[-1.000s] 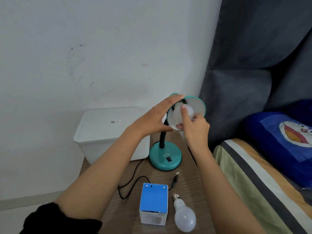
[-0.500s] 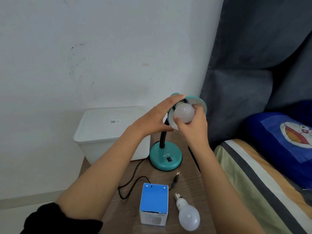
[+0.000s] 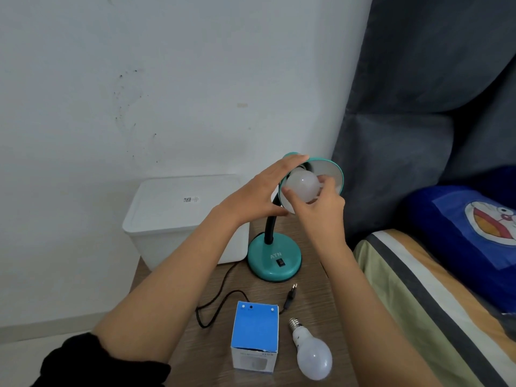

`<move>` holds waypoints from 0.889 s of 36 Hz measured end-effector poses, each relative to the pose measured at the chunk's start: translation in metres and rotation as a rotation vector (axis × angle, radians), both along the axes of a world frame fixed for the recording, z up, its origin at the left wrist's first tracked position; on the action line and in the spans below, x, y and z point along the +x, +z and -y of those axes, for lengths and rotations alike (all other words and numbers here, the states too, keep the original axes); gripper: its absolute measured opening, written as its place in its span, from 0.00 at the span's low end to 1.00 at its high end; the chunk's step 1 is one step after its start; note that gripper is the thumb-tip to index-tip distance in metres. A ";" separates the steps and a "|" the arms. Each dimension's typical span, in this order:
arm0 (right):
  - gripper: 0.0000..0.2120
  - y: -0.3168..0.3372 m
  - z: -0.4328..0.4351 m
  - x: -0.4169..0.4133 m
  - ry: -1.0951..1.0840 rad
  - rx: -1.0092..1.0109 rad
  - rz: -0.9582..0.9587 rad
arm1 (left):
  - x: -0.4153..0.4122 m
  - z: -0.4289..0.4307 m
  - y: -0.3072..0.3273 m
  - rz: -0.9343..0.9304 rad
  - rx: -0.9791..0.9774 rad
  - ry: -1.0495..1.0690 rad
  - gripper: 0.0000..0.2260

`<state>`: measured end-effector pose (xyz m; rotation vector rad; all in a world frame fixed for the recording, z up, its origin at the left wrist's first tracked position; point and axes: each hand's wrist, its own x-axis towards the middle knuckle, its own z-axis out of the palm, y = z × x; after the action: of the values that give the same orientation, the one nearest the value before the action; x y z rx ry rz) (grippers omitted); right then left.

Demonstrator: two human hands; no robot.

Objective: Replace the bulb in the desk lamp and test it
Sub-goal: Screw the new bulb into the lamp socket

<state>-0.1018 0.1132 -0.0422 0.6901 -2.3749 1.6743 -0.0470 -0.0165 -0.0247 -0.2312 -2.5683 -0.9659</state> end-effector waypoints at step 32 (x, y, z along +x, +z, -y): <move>0.31 -0.002 -0.005 -0.008 -0.051 0.197 -0.351 | -0.001 0.000 0.002 0.010 -0.050 0.002 0.43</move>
<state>-0.1096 0.1181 -0.0440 0.8657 -2.2952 1.1932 -0.0485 -0.0165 -0.0227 -0.2378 -2.6038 -0.9049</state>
